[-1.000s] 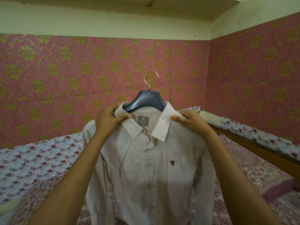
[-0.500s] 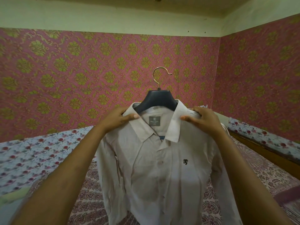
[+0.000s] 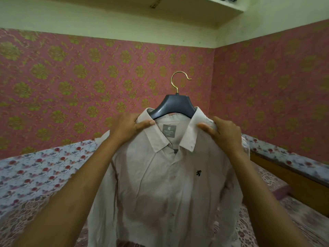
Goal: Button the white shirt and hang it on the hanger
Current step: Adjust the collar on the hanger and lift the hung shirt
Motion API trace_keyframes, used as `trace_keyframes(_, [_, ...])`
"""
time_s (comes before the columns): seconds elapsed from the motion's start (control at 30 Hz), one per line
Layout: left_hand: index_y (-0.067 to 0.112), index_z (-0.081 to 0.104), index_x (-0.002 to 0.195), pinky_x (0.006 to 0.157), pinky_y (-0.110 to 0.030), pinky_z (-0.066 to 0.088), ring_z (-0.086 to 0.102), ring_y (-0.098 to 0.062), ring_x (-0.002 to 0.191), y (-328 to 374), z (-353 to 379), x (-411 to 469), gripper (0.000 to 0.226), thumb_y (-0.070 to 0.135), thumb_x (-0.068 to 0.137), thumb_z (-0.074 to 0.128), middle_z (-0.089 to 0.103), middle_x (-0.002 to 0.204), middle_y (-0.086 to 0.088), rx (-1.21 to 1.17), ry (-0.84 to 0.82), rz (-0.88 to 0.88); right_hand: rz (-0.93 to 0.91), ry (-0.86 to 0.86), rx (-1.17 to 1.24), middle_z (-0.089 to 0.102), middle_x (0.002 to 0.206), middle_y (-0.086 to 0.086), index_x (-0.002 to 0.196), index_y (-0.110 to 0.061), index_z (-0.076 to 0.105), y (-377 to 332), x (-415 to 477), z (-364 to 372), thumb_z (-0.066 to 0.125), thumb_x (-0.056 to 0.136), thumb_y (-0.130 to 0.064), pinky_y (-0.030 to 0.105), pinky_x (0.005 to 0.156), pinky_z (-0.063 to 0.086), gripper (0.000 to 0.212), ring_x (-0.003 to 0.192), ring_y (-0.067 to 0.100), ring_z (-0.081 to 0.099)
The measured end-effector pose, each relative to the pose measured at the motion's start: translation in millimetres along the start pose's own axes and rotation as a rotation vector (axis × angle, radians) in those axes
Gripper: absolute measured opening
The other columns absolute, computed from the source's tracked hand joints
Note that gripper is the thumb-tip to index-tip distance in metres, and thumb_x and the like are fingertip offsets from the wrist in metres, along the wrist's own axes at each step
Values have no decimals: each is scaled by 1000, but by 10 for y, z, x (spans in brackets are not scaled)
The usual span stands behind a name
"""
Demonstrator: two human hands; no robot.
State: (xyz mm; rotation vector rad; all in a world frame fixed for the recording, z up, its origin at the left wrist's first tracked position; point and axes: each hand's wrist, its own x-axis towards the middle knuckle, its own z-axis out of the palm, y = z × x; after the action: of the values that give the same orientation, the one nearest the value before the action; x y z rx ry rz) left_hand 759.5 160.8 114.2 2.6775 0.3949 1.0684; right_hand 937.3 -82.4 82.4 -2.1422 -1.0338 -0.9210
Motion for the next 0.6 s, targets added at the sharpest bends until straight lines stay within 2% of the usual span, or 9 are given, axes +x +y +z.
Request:
trace_keyframes(0.13, [16,46,56,47,-31,22,39,-12,46,332,-41,-133,91,100,47,12,42,48,3,-35,-18,109,80,-8,-37,38,49,-8,55,-21,25,-28,-341,-449,25,63,-82,26,44,18,61,48,15,39])
trace_keyframes(0.23, [25,40,53,44,-31,22,38,-8,46,703,-9,-231,82,100,46,8,40,48,7,-65,-35,216,180,14,-103,40,50,-7,57,-20,30,63,-684,-866,30,63,-82,27,46,17,63,49,15,40])
trace_keyframes(0.3, [26,43,53,44,-31,23,41,-14,47,991,55,-262,83,100,45,6,42,49,6,-89,-43,275,238,42,-157,42,51,-7,56,-19,30,150,-896,-1157,24,59,-84,29,47,19,66,52,19,42])
trace_keyframes(0.4, [15,56,62,51,-35,34,51,-26,58,1464,196,-270,102,101,42,4,55,59,-4,-137,-67,339,306,108,-253,43,51,-5,56,-17,34,315,-1179,-1641,23,59,-85,32,53,26,68,57,24,46])
trace_keyframes(0.5, [13,56,62,57,-42,44,57,-32,65,2079,367,-325,103,101,42,6,64,67,-12,-192,-93,426,354,180,-369,47,51,3,58,-12,40,546,-1521,-2246,23,61,-85,33,51,30,76,56,29,52])
trace_keyframes(0.6, [11,63,70,62,-40,43,59,-33,72,2733,532,-440,97,94,49,18,67,74,-13,-246,-102,509,421,211,-468,49,51,6,57,-10,41,734,-1878,-2840,23,61,-86,36,52,36,77,55,30,52])
